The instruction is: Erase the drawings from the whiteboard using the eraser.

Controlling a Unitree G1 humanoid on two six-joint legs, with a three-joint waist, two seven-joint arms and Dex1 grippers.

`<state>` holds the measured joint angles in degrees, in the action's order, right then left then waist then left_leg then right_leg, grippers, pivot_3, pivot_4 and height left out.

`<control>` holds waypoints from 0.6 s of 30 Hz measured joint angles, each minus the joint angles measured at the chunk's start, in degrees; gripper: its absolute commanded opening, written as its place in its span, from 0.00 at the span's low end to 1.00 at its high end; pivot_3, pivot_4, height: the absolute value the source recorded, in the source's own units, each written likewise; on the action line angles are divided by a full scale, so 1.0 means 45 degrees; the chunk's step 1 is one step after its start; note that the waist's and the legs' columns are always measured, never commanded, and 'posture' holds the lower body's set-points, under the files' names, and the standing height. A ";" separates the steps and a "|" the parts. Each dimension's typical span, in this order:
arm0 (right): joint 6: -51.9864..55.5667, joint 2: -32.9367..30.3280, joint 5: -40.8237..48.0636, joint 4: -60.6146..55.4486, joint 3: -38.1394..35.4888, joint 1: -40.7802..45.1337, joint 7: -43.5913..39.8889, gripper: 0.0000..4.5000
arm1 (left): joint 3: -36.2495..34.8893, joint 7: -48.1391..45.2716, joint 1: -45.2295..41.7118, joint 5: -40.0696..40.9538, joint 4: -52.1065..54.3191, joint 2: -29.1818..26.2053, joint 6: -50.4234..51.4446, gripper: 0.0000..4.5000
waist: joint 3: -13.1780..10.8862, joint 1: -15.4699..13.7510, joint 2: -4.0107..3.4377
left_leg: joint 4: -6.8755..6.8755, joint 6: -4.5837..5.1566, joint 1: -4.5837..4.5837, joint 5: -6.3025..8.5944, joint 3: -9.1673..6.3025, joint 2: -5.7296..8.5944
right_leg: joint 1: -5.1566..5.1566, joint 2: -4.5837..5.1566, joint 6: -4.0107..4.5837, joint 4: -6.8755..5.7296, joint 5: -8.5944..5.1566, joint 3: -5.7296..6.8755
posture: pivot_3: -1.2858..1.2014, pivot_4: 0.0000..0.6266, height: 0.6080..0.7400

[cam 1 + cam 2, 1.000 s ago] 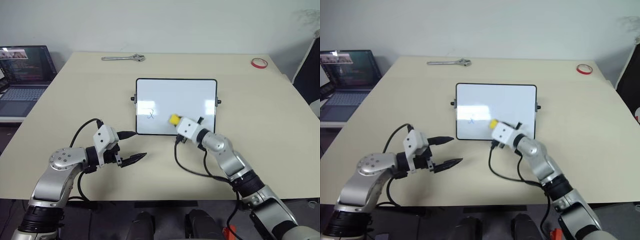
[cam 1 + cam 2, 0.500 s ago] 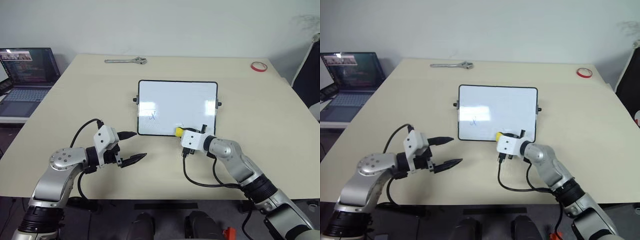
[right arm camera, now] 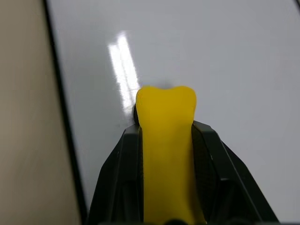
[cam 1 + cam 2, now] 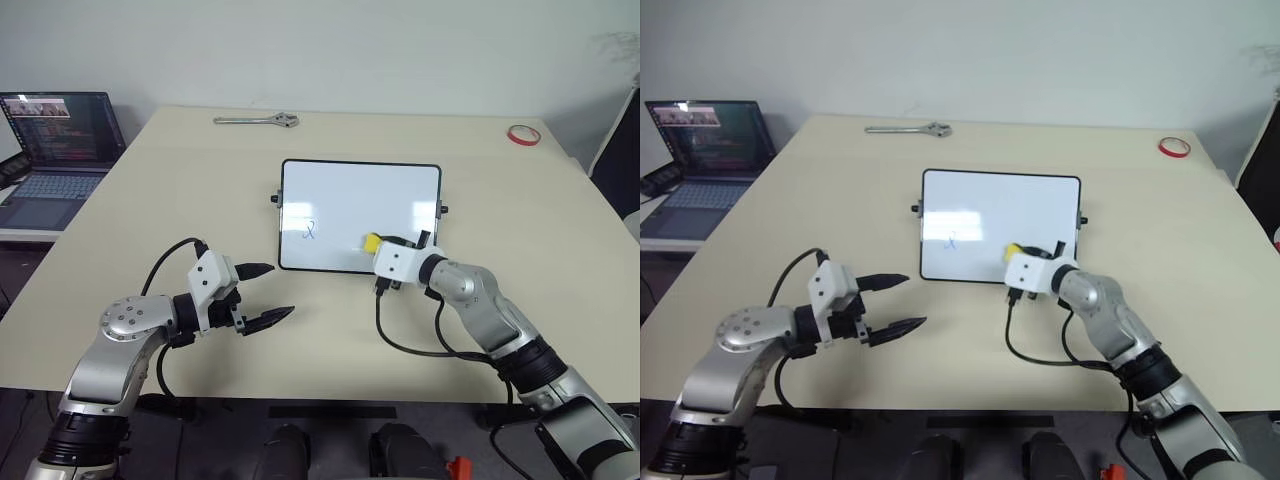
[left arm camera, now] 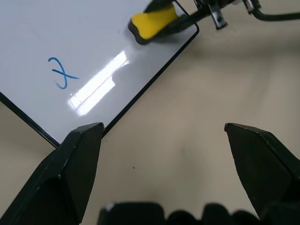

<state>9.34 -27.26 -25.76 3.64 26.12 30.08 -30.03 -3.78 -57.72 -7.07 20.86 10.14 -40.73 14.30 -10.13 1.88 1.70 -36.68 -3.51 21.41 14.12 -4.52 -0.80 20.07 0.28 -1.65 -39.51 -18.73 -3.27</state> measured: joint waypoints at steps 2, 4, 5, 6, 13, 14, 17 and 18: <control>0.0007 0.0012 -0.0002 -0.0022 0.0005 -0.0080 -0.0098 0.23 | 0.0000 0.0040 -0.0001 0.0000 0.0001 0.0003 0.0005 1.00 | 0.0000 0.0003 -0.0001 | 0.0000 0.0000 -0.0004 0.0000 0.0005 0.0000 | -0.0001 0.0000 -0.0006 -0.0001 0.0000 -0.0007 | 0.52 0.24 1.00; 0.0042 0.0025 -0.0002 -0.0022 -0.0061 -0.0085 -0.0137 0.23 | 0.0000 0.0092 0.0001 0.0011 0.0006 0.0003 0.0038 1.00 | 0.0001 0.0003 0.0002 | 0.0000 0.0000 -0.0004 -0.0001 0.0004 0.0000 | 0.0001 0.0000 -0.0017 0.0001 -0.0004 -0.0006 | 0.52 0.24 1.00; 0.0060 0.0052 0.0004 -0.0022 -0.0109 -0.0084 -0.0119 0.23 | 0.0000 0.0135 0.0001 0.0015 0.0009 0.0003 0.0064 1.00 | 0.0001 0.0003 0.0002 | 0.0000 0.0000 -0.0004 -0.0001 0.0004 0.0000 | 0.0001 0.0000 -0.0034 0.0002 -0.0013 -0.0006 | 0.52 0.24 1.00; 0.0095 0.0128 0.0006 -0.0021 -0.0175 -0.0085 -0.0050 0.23 | 0.0000 0.0171 0.0000 0.0024 0.0015 0.0003 0.0086 1.00 | 0.0001 0.0002 0.0002 | 0.0000 0.0000 -0.0003 -0.0001 0.0003 -0.0001 | 0.0001 0.0000 -0.0035 0.0002 -0.0013 -0.0007 | 0.52 0.24 1.00; 0.0179 0.0553 -0.0001 0.0250 -0.1052 0.0144 0.1472 0.23 | 0.0000 0.0186 -0.0017 0.0104 0.0063 0.0010 0.0128 1.00 | -0.0021 -0.0016 -0.0022 | 0.0000 0.0000 0.0049 -0.0002 -0.0003 0.0000 | 0.0039 -0.0001 -0.0006 0.0019 0.0010 -0.0001 | 0.52 0.24 1.00; 0.0172 0.0490 -0.0001 0.0230 -0.1060 0.0157 0.1430 0.23 | 0.0000 0.0187 -0.0018 0.0104 0.0063 0.0011 0.0132 1.00 | -0.0021 -0.0018 -0.0022 | 0.0000 0.0000 0.0059 -0.0002 -0.0010 0.0000 | 0.0040 -0.0001 0.0004 0.0033 0.0017 0.0008 | 0.52 0.24 1.00; -0.0047 0.0128 -0.0048 0.0071 -0.0983 0.0067 0.1113 0.23 | 0.0000 0.0195 -0.0030 0.0105 0.0063 0.0011 0.0140 1.00 | -0.0021 -0.0024 -0.0024 | 0.0016 0.0000 0.0074 -0.0001 -0.0020 0.0003 | 0.0033 0.0005 -0.0008 0.0096 0.0031 0.0026 | 0.52 0.24 1.00; -0.0181 -0.0059 -0.0111 -0.0006 -0.0908 0.0010 0.0991 0.23 | 0.0000 0.0200 -0.0029 0.0105 0.0063 0.0012 0.0147 1.00 | -0.0020 -0.0025 -0.0021 | 0.0021 0.0001 0.0077 -0.0001 -0.0020 0.0005 | 0.0031 0.0011 -0.0007 0.0107 0.0033 0.0030 | 0.52 0.24 1.00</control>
<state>8.53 -27.53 -26.26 3.61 22.04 30.13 -25.57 -3.78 -56.82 -7.20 21.34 10.42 -40.68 14.96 -10.22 1.77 1.61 -36.59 -3.50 21.76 14.12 -4.61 -0.78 20.21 0.33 -1.68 -39.03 -18.58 -3.14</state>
